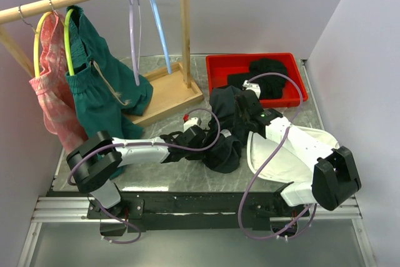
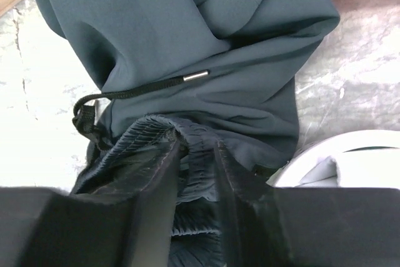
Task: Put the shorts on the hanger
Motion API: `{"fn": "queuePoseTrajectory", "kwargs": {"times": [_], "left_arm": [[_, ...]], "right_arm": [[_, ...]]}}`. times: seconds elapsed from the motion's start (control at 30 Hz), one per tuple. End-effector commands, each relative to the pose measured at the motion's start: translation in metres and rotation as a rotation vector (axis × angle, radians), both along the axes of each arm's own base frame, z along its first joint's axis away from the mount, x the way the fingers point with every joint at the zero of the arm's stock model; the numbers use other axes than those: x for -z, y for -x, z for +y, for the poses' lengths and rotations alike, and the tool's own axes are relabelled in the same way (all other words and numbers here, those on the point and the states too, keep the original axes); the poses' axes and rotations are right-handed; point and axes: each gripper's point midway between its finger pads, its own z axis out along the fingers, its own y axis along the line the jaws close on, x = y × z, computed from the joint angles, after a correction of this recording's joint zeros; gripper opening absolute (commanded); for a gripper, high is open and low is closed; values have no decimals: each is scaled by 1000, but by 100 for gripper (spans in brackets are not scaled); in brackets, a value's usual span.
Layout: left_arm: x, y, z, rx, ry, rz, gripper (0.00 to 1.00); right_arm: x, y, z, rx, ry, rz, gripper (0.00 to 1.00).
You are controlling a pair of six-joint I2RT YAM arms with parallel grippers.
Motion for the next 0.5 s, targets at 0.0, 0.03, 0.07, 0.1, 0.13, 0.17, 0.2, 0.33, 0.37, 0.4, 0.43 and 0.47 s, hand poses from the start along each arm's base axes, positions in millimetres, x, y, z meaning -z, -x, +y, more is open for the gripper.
{"fn": "queuePoseTrajectory", "kwargs": {"times": [0.0, 0.03, 0.07, 0.1, 0.13, 0.17, 0.2, 0.33, 0.37, 0.4, 0.43, 0.47], "left_arm": [[-27, -22, 15, -49, -24, -98, 1], [-27, -22, 21, -57, -38, -95, 1], [-34, -25, 27, -67, -35, -108, 1], [-38, -32, 37, -95, -58, -131, 1], [-41, -33, 47, -107, -87, -133, 1], [-59, -37, 52, -124, -76, -168, 1], [-68, -43, 62, -144, -99, -198, 1], [-122, -49, 90, -195, -119, -296, 1], [-143, -48, 98, -205, -105, -321, 1], [-152, -48, 103, -212, -103, -331, 1], [-177, -49, 107, -232, -65, -367, 1], [-184, -46, 116, -238, -80, -369, 1]], "right_arm": [[0, 1, 1, -28, 25, 7, 28], [-2, 1, 2, -29, 21, 6, 22], [-3, 1, 2, -29, 18, 5, 6], [-5, 2, 1, -27, 19, 8, 0], [-19, 0, 1, -20, 5, -24, 0], [-28, 0, 0, -14, 2, -42, 0], [-39, -1, -4, 2, 2, -68, 0], [-128, -3, -8, 24, -95, -274, 0], [-144, -2, -9, 26, -110, -306, 0], [-171, -3, -9, 31, -142, -363, 0], [-189, 0, -10, 28, -165, -403, 0], [-203, 2, -9, 22, -183, -432, 0]]}}
